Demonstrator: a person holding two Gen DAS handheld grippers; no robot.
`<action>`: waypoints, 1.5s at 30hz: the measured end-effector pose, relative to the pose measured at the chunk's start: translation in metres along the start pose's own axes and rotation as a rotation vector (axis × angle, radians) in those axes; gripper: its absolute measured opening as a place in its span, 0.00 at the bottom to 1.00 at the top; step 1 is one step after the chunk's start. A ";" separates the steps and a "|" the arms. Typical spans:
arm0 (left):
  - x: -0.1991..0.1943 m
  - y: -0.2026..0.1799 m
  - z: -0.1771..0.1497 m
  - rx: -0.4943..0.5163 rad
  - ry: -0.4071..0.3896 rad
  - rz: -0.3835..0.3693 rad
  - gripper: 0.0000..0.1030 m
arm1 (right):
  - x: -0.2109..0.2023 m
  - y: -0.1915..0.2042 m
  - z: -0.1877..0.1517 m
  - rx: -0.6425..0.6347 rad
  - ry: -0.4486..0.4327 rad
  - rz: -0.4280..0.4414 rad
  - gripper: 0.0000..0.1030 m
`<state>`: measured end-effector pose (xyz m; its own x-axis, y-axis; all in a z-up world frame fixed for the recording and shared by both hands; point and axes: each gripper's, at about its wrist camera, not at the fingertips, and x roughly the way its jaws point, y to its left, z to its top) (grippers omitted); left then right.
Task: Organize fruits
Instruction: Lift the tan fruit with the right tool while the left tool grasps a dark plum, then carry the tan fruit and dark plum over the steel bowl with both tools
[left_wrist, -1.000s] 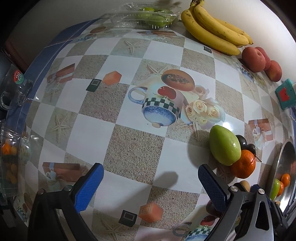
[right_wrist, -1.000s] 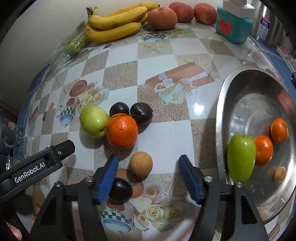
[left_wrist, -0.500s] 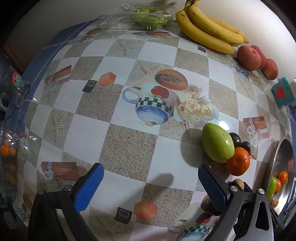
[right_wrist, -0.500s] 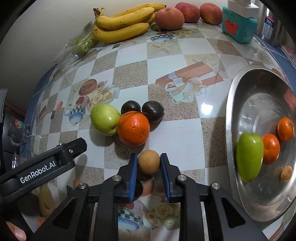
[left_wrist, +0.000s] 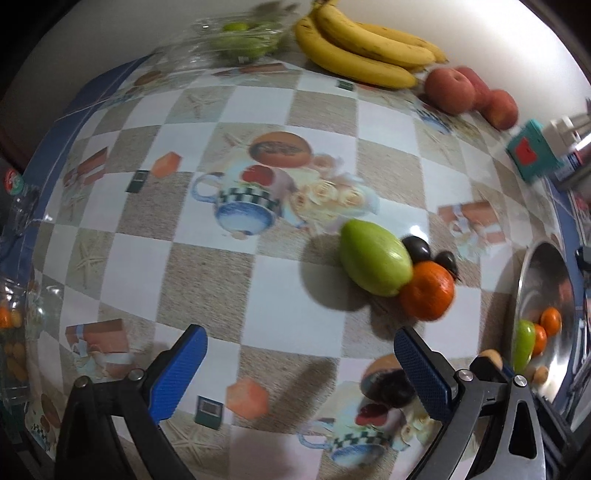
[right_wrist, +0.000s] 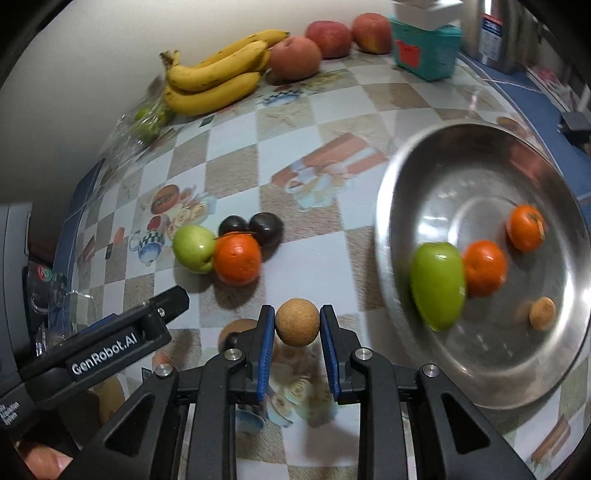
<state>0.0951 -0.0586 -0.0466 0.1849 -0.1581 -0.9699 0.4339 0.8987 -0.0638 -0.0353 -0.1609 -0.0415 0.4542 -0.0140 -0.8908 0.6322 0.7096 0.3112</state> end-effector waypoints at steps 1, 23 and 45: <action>0.000 -0.003 -0.001 0.012 0.000 -0.001 0.98 | -0.002 -0.002 0.000 0.005 -0.005 -0.001 0.25; 0.013 -0.065 -0.031 0.258 0.046 0.004 0.61 | -0.038 -0.030 -0.006 0.094 -0.072 0.077 0.25; -0.005 -0.074 -0.035 0.283 0.017 -0.047 0.30 | -0.043 -0.034 -0.004 0.119 -0.078 0.127 0.25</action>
<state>0.0313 -0.1099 -0.0455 0.1451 -0.1877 -0.9714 0.6712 0.7401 -0.0428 -0.0787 -0.1816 -0.0156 0.5793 0.0128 -0.8150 0.6342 0.6211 0.4605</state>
